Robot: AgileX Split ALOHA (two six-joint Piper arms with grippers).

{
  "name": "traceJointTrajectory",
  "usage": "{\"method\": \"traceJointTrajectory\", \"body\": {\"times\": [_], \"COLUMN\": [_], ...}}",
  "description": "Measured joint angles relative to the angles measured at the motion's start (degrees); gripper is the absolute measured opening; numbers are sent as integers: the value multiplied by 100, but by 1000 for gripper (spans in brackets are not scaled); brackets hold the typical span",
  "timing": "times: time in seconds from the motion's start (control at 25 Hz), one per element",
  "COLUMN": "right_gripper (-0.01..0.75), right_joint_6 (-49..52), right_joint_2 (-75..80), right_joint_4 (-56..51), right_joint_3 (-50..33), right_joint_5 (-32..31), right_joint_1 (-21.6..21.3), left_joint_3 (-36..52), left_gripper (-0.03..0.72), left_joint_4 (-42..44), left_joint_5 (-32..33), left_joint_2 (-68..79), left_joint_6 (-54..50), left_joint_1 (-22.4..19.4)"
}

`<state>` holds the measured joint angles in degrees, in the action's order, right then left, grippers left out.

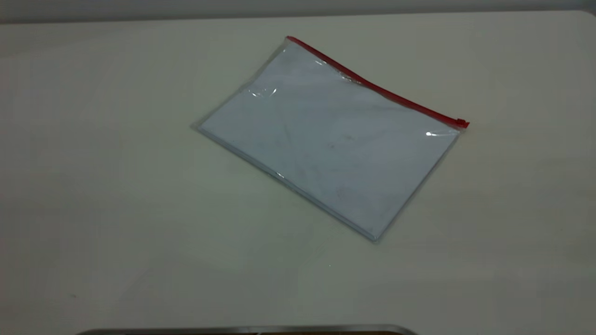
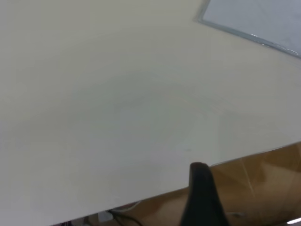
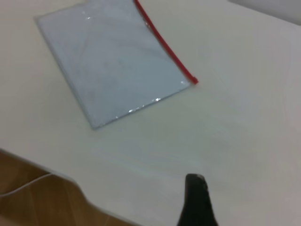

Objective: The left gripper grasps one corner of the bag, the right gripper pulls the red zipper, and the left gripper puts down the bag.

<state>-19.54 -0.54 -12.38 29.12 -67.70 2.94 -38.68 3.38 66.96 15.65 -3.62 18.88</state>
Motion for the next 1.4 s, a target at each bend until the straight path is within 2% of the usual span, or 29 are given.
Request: {"method": "traceJointTrajectory", "body": {"times": [0.32,0.84,1.4], "right_gripper": [585,585,585], "right_joint_6": [39,39,43], "right_joint_2": [-39,-39,-39], "right_joint_4": [70,61,59], "right_joint_3": [-137,-137,-137], "right_joint_5": [144,144,144], "right_joint_1": [0,0,0], "left_joint_3": [735,1079,1081], "left_gripper": [586,586,586], "left_joint_4": [-6,-156,-221], "left_joint_5": [0,-146,-179], "left_joint_2": [-860,-945,-952], "left_joint_6": [73,304,362], "left_joint_1": [0,0,0]}}
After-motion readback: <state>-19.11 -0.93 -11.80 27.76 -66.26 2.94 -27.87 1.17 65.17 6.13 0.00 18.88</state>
